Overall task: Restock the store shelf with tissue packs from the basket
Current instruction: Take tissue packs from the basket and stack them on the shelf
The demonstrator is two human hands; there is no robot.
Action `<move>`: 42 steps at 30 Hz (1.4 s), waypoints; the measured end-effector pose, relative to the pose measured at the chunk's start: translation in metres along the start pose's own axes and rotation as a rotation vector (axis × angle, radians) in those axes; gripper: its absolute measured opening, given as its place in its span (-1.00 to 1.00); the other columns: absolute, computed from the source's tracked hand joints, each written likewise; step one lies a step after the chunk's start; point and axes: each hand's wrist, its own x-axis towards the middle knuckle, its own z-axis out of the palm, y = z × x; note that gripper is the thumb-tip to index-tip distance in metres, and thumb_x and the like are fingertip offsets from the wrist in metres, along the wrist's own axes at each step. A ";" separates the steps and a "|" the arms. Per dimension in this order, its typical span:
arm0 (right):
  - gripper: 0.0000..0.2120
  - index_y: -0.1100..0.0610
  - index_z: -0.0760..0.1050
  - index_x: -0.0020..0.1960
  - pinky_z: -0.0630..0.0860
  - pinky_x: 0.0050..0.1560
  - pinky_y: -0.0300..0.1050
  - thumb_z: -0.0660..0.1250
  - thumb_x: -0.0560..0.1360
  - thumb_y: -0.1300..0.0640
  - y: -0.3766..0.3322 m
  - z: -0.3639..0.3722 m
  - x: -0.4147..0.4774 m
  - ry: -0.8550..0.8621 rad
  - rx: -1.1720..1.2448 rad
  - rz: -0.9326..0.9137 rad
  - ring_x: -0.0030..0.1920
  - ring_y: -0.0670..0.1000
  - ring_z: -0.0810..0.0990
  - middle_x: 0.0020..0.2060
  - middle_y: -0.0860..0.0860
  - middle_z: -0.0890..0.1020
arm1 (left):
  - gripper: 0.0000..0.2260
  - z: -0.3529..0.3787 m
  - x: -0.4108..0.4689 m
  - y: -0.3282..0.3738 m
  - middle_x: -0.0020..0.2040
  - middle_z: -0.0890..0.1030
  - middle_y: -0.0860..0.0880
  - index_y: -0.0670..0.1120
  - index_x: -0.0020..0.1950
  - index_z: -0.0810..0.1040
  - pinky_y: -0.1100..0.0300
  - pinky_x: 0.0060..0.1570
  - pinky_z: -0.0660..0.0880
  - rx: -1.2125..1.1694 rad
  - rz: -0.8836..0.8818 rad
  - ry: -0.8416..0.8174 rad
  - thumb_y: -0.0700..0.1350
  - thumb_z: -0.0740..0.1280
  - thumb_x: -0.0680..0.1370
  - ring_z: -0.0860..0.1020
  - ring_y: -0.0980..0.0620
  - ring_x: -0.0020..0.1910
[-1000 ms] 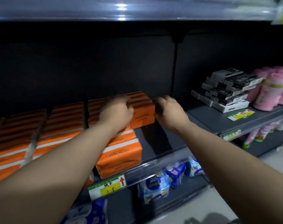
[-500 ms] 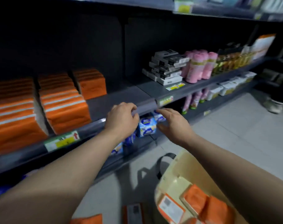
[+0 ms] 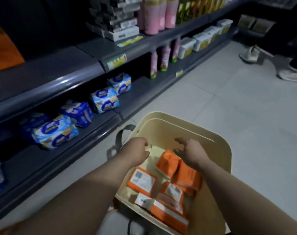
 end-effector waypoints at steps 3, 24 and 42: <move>-0.54 0.07 0.40 0.38 0.43 0.17 -0.11 0.34 0.50 0.05 0.023 0.018 0.009 -0.043 0.020 0.075 0.25 0.11 0.50 0.25 0.09 0.56 | -0.61 0.036 0.021 -0.004 0.20 0.56 -0.05 -0.05 0.32 0.47 0.13 0.15 0.48 -0.049 -0.075 -0.064 -0.03 0.36 0.50 0.55 -0.02 0.13; -0.50 0.12 0.38 0.40 0.34 0.28 -0.12 0.36 0.47 0.17 0.103 0.081 0.026 0.059 0.234 0.388 0.28 0.12 0.46 0.29 0.13 0.49 | -0.52 0.180 0.093 0.013 0.20 0.49 -0.13 -0.13 0.24 0.38 0.07 0.14 0.41 0.038 -0.228 -0.243 0.02 0.46 0.43 0.47 -0.14 0.20; -0.30 0.22 0.18 0.42 0.28 0.37 -0.07 0.42 0.41 0.06 0.094 0.106 0.033 -0.209 0.123 0.574 0.41 0.21 0.26 0.45 0.24 0.13 | -0.75 0.050 0.070 -0.004 -0.05 0.54 -0.09 -0.13 0.03 0.43 0.12 -0.16 0.40 -0.181 -0.039 -0.073 0.01 0.37 0.51 0.54 -0.09 -0.08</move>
